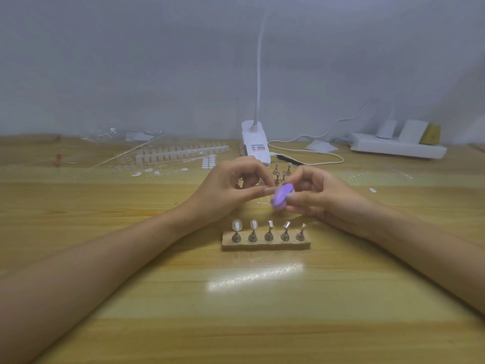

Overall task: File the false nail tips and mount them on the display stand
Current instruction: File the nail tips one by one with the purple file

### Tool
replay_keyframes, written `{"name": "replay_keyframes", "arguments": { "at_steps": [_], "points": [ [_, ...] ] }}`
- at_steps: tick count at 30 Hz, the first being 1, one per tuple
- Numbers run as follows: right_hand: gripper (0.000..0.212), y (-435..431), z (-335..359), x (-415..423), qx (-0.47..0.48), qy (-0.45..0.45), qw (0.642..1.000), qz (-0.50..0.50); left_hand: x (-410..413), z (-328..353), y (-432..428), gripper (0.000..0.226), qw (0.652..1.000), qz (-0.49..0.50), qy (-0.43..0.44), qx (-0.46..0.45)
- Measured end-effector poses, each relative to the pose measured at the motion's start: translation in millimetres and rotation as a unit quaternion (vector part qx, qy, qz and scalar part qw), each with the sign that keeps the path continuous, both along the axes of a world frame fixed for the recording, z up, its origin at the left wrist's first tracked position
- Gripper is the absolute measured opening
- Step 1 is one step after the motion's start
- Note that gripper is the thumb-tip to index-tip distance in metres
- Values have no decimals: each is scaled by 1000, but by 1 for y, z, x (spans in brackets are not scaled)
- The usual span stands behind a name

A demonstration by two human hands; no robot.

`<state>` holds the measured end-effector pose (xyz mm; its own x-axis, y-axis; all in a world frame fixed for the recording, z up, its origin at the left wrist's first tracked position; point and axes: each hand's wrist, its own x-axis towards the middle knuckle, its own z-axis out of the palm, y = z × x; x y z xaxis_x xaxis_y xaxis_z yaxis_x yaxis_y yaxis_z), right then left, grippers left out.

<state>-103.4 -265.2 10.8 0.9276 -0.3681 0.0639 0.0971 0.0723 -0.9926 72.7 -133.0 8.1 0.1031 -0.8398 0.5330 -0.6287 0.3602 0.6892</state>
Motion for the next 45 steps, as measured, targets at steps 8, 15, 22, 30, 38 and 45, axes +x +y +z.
{"name": "replay_keyframes", "arguments": {
  "at_steps": [8,15,22,30,38,45],
  "points": [
    [26,-3,-1,-2,22,-29,998,-49,-5,3,4,9,999,4,28,14],
    [20,-3,3,-11,-324,37,939,-111,-7,8,7,4,991,-19,121,56],
    [30,2,12,-19,-515,-43,837,-179,-8,8,10,5,985,-40,145,86],
    [15,39,35,-23,-534,-115,825,-142,-21,27,13,8,976,-60,147,149],
    [14,48,55,-31,-468,-144,852,-185,-29,63,27,15,985,-57,114,119],
    [22,47,28,-29,-398,-101,900,-147,-32,54,40,49,988,19,22,151]
  ]
}}
